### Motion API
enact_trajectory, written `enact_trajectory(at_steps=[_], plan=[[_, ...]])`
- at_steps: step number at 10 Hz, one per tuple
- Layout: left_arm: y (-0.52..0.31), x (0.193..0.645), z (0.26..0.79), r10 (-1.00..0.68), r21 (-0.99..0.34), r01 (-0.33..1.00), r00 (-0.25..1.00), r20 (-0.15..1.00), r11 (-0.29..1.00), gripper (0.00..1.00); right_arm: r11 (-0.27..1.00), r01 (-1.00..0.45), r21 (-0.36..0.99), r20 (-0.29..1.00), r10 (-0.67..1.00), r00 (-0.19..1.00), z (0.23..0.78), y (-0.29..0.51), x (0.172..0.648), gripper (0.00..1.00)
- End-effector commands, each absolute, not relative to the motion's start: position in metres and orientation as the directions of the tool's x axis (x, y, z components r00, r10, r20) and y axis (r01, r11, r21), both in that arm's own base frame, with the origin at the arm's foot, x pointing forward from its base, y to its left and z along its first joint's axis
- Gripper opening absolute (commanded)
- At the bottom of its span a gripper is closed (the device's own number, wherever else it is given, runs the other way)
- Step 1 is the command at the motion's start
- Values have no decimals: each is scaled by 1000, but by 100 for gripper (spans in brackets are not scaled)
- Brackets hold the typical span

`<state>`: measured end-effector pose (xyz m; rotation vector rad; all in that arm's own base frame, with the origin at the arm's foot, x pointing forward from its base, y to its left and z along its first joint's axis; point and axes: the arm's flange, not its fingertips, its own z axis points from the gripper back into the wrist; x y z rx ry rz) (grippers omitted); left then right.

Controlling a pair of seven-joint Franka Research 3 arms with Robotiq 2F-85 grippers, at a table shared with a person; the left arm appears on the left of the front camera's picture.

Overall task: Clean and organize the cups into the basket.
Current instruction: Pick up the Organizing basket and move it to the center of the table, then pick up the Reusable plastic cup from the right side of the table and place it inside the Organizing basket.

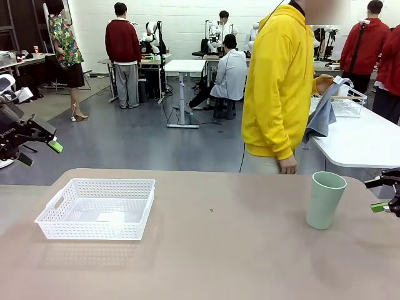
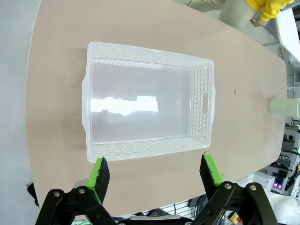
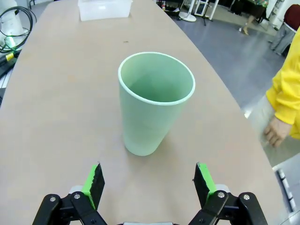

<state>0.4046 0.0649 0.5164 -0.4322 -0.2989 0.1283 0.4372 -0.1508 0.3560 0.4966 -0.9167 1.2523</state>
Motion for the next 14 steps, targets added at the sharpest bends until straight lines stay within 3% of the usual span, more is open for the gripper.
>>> enact_trajectory(at_steps=[1,7,10,12,13,14], plan=[[59,406,508,168,-343,-57,937,305,938,100,263,-951,-162,814,581,22,344,-146,443,100],[67,420,483,159,-147,-119,940,302,982,100,220,-953,-210,853,517,-69,310,-128,474,100],[68,424,465,159,-120,-127,937,312,985,100,227,-953,-201,867,495,-65,301,-111,482,100],[70,425,464,158,-127,-121,925,345,985,100,199,-975,-95,886,464,8,293,-112,486,100],[72,425,468,140,-152,-97,942,306,984,100,209,-978,16,872,476,116,293,-120,489,100],[72,425,468,140,-152,-97,942,306,984,100,208,-966,-151,872,489,-31,296,-109,478,100]])
